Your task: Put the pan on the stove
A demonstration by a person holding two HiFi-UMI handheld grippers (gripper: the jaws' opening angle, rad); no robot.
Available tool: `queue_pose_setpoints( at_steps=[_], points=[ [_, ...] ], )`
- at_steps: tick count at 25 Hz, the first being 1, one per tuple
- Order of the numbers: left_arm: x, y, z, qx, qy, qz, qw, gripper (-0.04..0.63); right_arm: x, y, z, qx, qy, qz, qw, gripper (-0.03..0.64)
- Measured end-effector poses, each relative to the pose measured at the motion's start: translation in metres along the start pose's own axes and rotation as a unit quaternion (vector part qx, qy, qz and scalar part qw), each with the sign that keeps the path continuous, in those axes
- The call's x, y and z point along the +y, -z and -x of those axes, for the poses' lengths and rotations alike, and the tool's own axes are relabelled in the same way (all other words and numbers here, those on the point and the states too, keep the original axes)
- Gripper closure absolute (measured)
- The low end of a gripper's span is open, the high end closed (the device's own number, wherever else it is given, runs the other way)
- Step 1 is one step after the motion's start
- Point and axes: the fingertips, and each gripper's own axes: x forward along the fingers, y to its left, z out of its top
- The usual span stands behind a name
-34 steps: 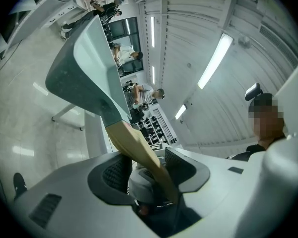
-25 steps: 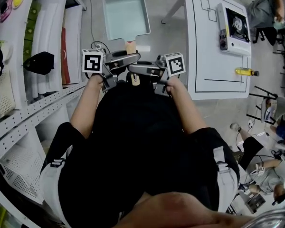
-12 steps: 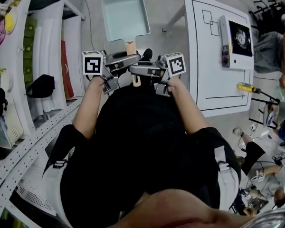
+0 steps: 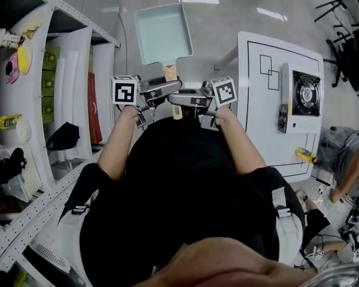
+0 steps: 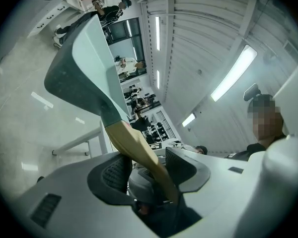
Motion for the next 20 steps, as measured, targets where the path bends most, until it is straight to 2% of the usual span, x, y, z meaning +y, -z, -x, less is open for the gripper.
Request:
queue_pose_setpoints(
  at_steps=[9,20],
  points=[
    [0.024,-0.074,-0.053,-0.001,-0.009,-0.005,0.9999,0.379,-0.001,-0.087,0.036,-0.002,-0.023,-0.008,1.000,0.447],
    [0.049,-0.117,-0.069,0.022,-0.003,0.004,0.9998,0.379,-0.019,-0.138,0.042,-0.014,-0.006,0.015,1.000,0.443]
  ],
)
